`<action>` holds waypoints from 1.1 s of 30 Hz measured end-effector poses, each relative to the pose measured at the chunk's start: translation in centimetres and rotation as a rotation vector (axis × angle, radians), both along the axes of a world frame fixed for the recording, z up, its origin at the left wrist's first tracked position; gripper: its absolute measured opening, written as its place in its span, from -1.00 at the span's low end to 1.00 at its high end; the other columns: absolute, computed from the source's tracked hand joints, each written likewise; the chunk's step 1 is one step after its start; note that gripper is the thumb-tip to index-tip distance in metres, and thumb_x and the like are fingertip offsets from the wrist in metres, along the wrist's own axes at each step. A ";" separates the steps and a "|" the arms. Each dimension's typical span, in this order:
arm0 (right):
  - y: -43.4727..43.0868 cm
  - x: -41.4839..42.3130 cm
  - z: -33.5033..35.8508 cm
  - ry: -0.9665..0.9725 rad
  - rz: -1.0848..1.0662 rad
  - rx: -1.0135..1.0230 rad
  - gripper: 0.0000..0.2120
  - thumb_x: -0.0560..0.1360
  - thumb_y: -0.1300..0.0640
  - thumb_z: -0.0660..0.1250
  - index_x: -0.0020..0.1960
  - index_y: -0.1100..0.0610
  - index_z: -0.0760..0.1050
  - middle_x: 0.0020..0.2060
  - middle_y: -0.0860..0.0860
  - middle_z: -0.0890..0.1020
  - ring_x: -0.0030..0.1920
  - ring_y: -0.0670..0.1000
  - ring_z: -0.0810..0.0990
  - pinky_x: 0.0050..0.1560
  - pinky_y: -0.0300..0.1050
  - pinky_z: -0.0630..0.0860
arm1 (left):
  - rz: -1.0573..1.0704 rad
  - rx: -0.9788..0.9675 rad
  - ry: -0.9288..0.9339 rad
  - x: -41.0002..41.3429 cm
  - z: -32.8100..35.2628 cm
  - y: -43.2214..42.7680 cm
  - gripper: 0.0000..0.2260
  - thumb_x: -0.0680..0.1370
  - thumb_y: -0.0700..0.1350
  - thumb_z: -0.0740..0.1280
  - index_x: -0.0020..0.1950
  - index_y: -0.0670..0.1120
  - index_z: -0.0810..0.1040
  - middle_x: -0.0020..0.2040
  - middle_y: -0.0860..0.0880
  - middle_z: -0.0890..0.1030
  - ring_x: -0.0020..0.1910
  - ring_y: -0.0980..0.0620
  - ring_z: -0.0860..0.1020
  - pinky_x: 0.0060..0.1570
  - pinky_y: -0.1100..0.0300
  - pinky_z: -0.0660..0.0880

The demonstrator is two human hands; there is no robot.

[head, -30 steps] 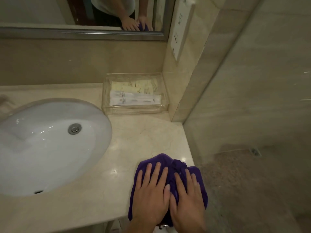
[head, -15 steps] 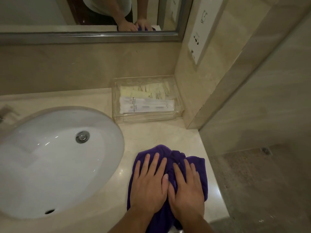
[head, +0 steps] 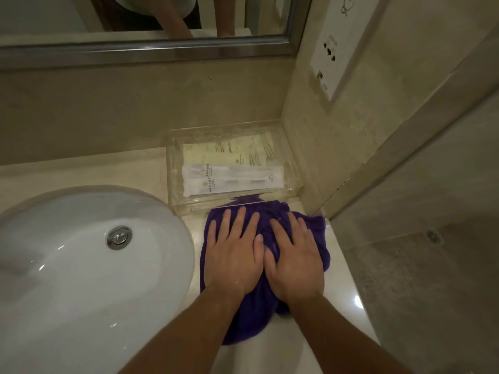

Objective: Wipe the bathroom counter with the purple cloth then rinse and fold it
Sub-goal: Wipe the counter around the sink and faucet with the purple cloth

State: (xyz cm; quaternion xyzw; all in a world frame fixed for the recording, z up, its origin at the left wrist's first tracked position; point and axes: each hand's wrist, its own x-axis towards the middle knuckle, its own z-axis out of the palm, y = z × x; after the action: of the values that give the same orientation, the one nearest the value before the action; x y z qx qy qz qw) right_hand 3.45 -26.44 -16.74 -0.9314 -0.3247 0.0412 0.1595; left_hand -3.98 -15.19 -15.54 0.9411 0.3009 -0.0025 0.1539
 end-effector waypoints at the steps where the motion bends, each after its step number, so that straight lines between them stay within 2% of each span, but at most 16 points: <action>1: 0.4 0.5 0.0 0.003 0.007 0.011 -0.46 0.58 -0.21 0.05 0.50 -0.05 0.35 0.53 0.09 0.32 0.53 0.15 0.26 0.49 0.07 0.19 | 0.007 0.004 -0.001 0.4 0.0 0.3 -0.41 0.59 0.13 -0.29 0.61 0.11 0.09 0.62 0.02 0.11 0.61 -0.03 -0.01 0.56 -0.02 -0.17; 7: 1.3 2.3 0.3 0.019 0.046 0.016 -0.43 0.57 -0.23 0.05 0.51 -0.06 0.33 0.53 0.10 0.31 0.53 0.14 0.26 0.50 0.11 0.27 | 0.026 0.041 -0.026 1.6 -0.2 1.3 -0.47 0.63 0.11 -0.18 0.58 0.09 0.19 0.60 0.00 0.19 0.59 -0.05 0.08 0.56 -0.10 -0.01; 14: 0.6 1.6 0.5 0.002 0.061 0.009 -0.45 0.59 -0.22 0.03 0.53 -0.07 0.30 0.55 0.09 0.28 0.54 0.13 0.23 0.52 0.08 0.20 | 0.097 0.012 0.018 0.8 -0.2 -0.2 -0.41 0.58 0.14 -0.32 0.62 0.13 0.00 0.63 0.01 0.06 0.61 -0.06 -0.03 0.56 -0.07 -0.12; 18: -1.2 0.0 0.7 0.021 0.087 -0.031 -0.45 0.61 -0.23 0.03 0.56 -0.09 0.23 0.58 0.07 0.21 0.57 0.13 0.16 0.55 0.05 0.11 | 0.106 -0.007 0.058 -0.8 0.0 -2.0 -0.49 0.64 0.11 -0.26 0.62 0.14 -0.07 0.64 0.01 -0.05 0.61 -0.05 -0.12 0.57 -0.06 -0.17; 25: -6.0 -3.1 1.2 0.058 0.098 -0.036 -0.42 0.59 -0.23 -0.01 0.56 -0.07 0.24 0.58 0.08 0.20 0.58 0.14 0.13 0.56 0.08 0.11 | 0.082 0.002 0.082 -3.9 0.5 -6.5 -0.41 0.58 0.17 -0.30 0.62 0.13 -0.01 0.64 -0.01 0.01 0.61 -0.08 -0.08 0.57 -0.09 -0.14; 33: -12.9 -5.8 1.5 0.078 0.089 -0.040 -0.44 0.59 -0.22 0.03 0.54 -0.05 0.29 0.57 0.10 0.24 0.57 0.16 0.17 0.54 0.13 0.16 | 0.081 0.004 0.100 -6.4 0.5 -13.4 -0.44 0.62 0.14 -0.24 0.62 0.09 0.04 0.63 -0.04 0.04 0.61 -0.11 -0.04 0.56 -0.09 -0.13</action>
State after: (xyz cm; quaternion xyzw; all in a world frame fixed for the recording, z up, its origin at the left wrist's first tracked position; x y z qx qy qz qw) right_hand -2.37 -39.33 -15.23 -0.9166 -0.3585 0.0911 0.1516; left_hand -10.42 -28.62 -15.06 0.9272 0.3459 -0.0426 0.1368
